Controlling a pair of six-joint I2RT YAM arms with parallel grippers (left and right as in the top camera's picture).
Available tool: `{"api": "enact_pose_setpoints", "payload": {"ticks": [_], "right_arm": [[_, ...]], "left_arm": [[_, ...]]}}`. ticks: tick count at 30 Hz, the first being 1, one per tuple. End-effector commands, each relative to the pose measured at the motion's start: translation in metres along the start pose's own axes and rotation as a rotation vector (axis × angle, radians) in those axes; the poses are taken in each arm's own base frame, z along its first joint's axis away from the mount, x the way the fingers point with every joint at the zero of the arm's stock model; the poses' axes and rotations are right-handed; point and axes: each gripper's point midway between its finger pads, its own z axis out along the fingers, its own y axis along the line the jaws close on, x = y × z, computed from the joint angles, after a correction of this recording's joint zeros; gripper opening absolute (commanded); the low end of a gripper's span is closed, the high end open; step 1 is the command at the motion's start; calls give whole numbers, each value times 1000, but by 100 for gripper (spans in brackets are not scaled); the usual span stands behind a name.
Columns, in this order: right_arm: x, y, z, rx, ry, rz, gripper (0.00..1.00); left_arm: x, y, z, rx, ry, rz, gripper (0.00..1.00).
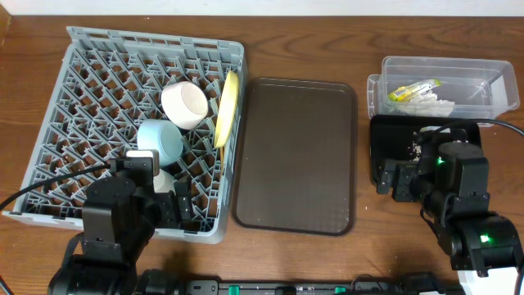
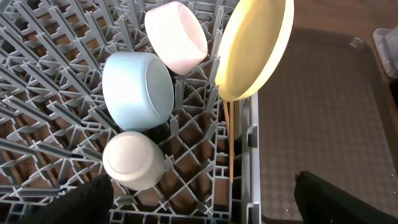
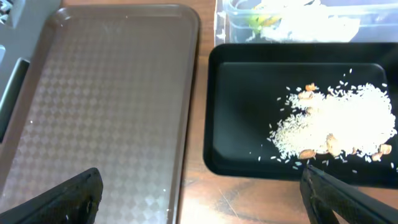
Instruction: Sort waste into correct bins and load items into the dishwasher
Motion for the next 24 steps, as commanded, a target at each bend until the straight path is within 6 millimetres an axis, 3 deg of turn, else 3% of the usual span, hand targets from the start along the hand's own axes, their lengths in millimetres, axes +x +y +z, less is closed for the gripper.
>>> {"api": "enact_pose_setpoints", "payload": {"ticks": [1, 12, 24], "right_arm": [[3, -1, 1, 13, 6, 5, 99], [3, -3, 1, 20, 5, -8, 99], [-13, -2, -40, 11, -273, -114, 99]], "left_arm": [[2, 2, 2, -13, 6, 19, 93], [2, 2, 2, -13, 6, 19, 93], [2, 2, 2, -13, 6, 19, 93]]}}
